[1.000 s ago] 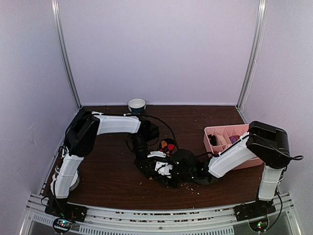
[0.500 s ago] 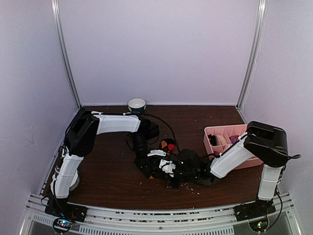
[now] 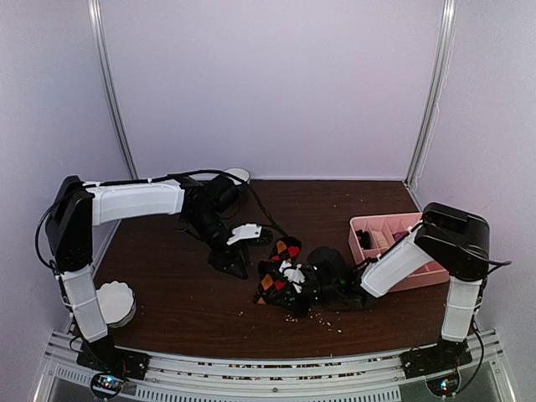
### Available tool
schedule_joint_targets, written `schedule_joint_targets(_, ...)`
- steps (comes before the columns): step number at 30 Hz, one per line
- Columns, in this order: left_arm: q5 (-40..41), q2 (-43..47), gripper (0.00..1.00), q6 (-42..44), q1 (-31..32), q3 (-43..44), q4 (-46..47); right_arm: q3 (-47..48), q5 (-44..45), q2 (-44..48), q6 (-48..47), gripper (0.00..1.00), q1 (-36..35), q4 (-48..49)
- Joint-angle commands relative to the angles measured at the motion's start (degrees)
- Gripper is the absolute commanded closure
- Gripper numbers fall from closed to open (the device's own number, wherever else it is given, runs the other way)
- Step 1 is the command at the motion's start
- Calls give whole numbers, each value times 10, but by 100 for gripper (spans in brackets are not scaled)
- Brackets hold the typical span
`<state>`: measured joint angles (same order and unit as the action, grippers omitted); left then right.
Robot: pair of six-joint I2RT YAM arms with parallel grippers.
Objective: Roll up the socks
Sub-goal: Roll the sock.
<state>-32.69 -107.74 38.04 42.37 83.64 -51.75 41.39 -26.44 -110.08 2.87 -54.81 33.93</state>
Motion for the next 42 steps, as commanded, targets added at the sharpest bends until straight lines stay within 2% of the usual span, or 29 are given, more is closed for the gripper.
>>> schedule_joint_targets(1, -27, 6, 55, 73, 27, -54, 41, -4, -15, -57, 66, 100, 17, -153)
schedule_joint_targets(8, 59, 16, 56, 83, 78, -104, 143, 13, -43, -108, 124, 100, 55, -198)
schedule_joint_targets(15, 117, -19, 58, 74, 87, -90, 191, 12, -47, -124, 121, 100, 58, -220)
schedule_joint_targets(22, 148, -48, 61, 100, 101, -83, 168, 27, -84, -137, 135, 100, 69, -226)
schedule_joint_targets(31, 215, -56, 63, 107, 118, -98, 194, 46, -105, -143, 134, 100, 77, -251)
schedule_joint_targets(34, 239, -66, 76, 117, 125, -100, 195, 48, -113, -142, 132, 100, 78, -255)
schedule_joint_targets(37, 232, -88, 97, 104, 123, -68, 155, 37, -104, -125, 127, 100, 79, -242)
schedule_joint_targets(38, 221, -94, 100, 97, 119, -57, 137, 31, -97, -116, 125, 98, 79, -234)
schedule_joint_targets(40, 186, -105, 100, 84, 108, -34, 98, 17, -81, -92, 118, 89, 79, -213)
schedule_joint_targets(42, 145, -118, 100, 70, 94, -6, 51, -10, -60, -60, 110, 85, 78, -174)
